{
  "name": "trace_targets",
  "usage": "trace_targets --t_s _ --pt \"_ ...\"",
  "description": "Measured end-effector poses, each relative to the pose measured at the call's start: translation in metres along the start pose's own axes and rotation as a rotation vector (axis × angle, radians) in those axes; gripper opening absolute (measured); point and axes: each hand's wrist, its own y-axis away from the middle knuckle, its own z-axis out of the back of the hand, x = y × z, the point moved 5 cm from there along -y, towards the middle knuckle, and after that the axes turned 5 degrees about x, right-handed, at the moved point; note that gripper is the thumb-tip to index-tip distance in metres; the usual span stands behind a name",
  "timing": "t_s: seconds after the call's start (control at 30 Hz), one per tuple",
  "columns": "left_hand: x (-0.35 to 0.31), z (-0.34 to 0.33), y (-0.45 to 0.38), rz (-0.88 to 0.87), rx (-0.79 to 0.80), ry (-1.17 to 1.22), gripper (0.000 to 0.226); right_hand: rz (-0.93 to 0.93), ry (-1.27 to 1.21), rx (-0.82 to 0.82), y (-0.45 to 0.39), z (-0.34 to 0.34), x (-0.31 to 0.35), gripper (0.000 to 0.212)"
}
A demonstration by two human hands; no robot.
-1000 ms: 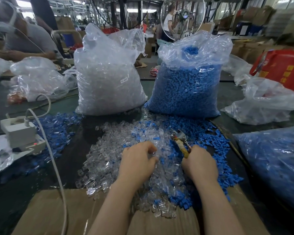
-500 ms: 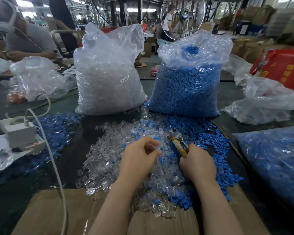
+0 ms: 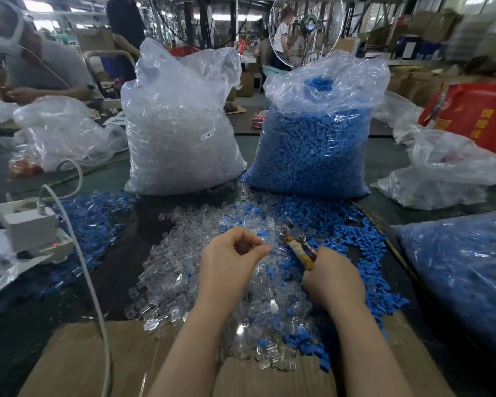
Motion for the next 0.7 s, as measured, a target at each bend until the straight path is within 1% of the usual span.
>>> trace_targets --t_s 0.1,0.2,0.27,0.37,0.43,0.47,0.5,0.57,0.7 --pt "0.000 -0.001 -0.002 0.011 -0.013 -0.007 0.013 -0.003 -0.013 -0.029 0.000 -0.001 -0.001 0.024" --pt "-0.001 -0.002 -0.002 0.031 -0.010 0.020 0.012 0.008 -0.046 -0.104 0.000 0.002 -0.002 0.024" --pt "-0.003 -0.004 -0.001 0.049 -0.006 0.058 0.011 0.018 -0.117 -0.161 -0.001 0.007 -0.002 0.024" --pt "-0.004 -0.005 0.001 0.086 0.002 0.178 0.010 0.070 -0.341 -0.177 -0.004 0.013 -0.001 0.011" --pt "-0.005 -0.008 0.002 0.100 0.029 0.242 0.008 0.135 -0.625 -0.138 -0.002 0.015 0.002 0.004" --pt "-0.006 -0.010 0.002 0.104 0.035 0.256 0.007 0.174 -0.773 -0.120 0.001 0.016 0.005 0.003" --pt "-0.006 -0.011 0.003 0.107 0.034 0.262 0.007 0.216 -0.881 -0.112 0.004 0.018 0.009 0.009" --pt "-0.007 -0.014 0.003 0.121 0.027 0.282 0.006 0.290 -0.990 -0.103 0.011 0.021 0.016 0.015" --pt "-0.007 -0.018 0.004 0.145 0.026 0.406 0.006 0.391 -1.098 -0.063 0.019 0.023 0.029 0.015"
